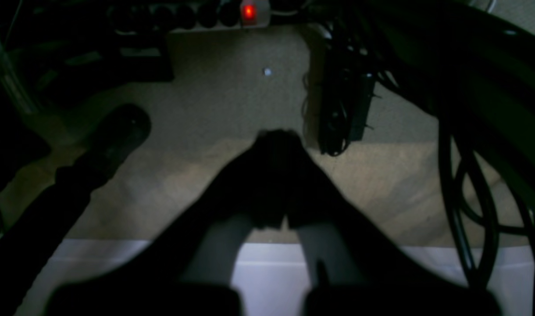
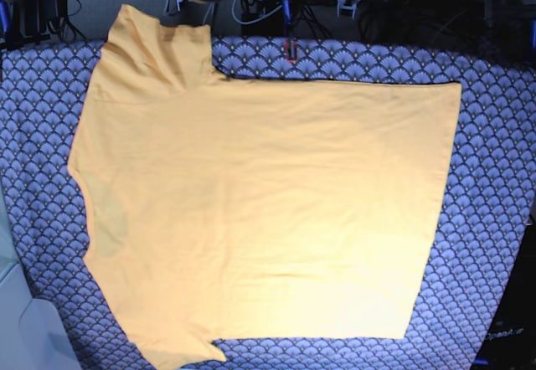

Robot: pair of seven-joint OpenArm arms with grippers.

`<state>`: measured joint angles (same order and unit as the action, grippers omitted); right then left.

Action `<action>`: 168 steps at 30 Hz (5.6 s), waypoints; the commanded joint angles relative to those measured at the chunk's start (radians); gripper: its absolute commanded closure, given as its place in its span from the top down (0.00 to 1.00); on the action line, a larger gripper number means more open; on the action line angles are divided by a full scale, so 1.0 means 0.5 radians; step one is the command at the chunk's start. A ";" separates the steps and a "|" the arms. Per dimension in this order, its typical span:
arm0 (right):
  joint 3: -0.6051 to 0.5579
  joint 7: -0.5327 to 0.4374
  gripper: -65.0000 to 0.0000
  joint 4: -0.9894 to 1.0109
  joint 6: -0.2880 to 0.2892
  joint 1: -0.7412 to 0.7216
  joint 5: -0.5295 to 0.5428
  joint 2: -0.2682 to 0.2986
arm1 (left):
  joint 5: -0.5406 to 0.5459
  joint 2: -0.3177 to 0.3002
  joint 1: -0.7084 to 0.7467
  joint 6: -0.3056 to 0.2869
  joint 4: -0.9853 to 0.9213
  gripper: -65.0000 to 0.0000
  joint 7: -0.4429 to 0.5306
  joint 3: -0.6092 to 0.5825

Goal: Fold the T-shirt properly

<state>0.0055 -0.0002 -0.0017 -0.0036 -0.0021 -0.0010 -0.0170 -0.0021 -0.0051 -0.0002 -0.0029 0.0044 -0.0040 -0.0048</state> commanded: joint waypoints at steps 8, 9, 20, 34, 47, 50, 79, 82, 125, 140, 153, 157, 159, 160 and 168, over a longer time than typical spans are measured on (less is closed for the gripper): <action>0.003 0.011 0.00 0.002 0.021 0.003 -0.006 -0.007 | 0.009 -0.004 -0.001 0.007 -0.007 0.00 -0.009 0.002; 0.003 0.011 0.00 0.002 0.021 0.003 -0.006 -0.007 | 0.006 -0.004 -0.004 0.007 -0.007 0.00 -0.009 -0.001; 0.003 0.002 0.00 0.002 0.024 0.015 -0.006 -0.004 | 0.006 -0.007 0.005 0.001 -0.007 0.00 -0.009 -0.004; -0.013 -0.722 0.00 0.002 0.030 0.426 -0.012 0.005 | 0.006 -0.059 0.355 -0.008 0.011 0.00 0.415 -0.004; -0.059 -2.030 0.00 0.003 0.030 0.908 -0.009 0.112 | 0.340 -0.240 0.711 -0.564 -0.004 0.00 1.173 0.008; -0.056 -2.318 0.00 0.003 0.024 0.994 -0.006 0.121 | 0.340 -0.240 0.791 -0.570 -0.004 0.00 1.433 0.008; 0.009 -1.671 0.00 -3.186 0.024 2.402 -0.006 0.146 | 0.592 -0.172 2.107 -0.622 1.776 0.00 2.550 0.045; 0.006 -1.373 0.00 -3.481 0.027 2.421 -0.009 0.146 | 0.589 -0.160 2.377 -0.622 2.439 0.00 2.228 0.211; 1.175 1.131 0.28 -3.411 1.404 1.193 1.470 0.106 | 0.236 -0.022 1.070 -1.159 3.942 0.01 -1.206 1.855; 1.203 1.131 0.28 -3.144 1.404 1.166 1.470 0.146 | 0.227 -0.016 1.061 -1.159 3.942 0.01 -1.206 1.868; 1.071 1.223 0.15 -3.147 1.404 1.156 1.470 0.195 | 0.230 -0.016 1.061 -1.159 3.942 0.01 -1.206 1.868; 1.071 1.223 0.01 -3.144 1.404 1.156 1.470 0.201 | 0.227 -0.016 1.061 -1.159 3.942 0.01 -1.206 1.868; 1.071 1.223 0.00 -3.144 1.404 1.138 1.470 0.204 | 0.227 -0.016 1.061 -1.159 3.942 0.01 -1.206 1.868; 1.074 1.223 0.00 -3.144 1.404 1.129 1.470 0.204 | 0.227 -0.016 1.061 -1.159 3.942 0.01 -1.206 1.868; 1.077 1.223 0.00 -3.156 1.404 1.120 1.470 0.232 | 0.227 -0.016 1.002 -1.159 3.927 0.02 -1.206 1.865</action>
<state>0.5400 0.6243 -1.5646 0.6842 0.5499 0.7292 0.0860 0.1009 -0.0029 0.4973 -0.5873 1.9522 -0.6289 0.9218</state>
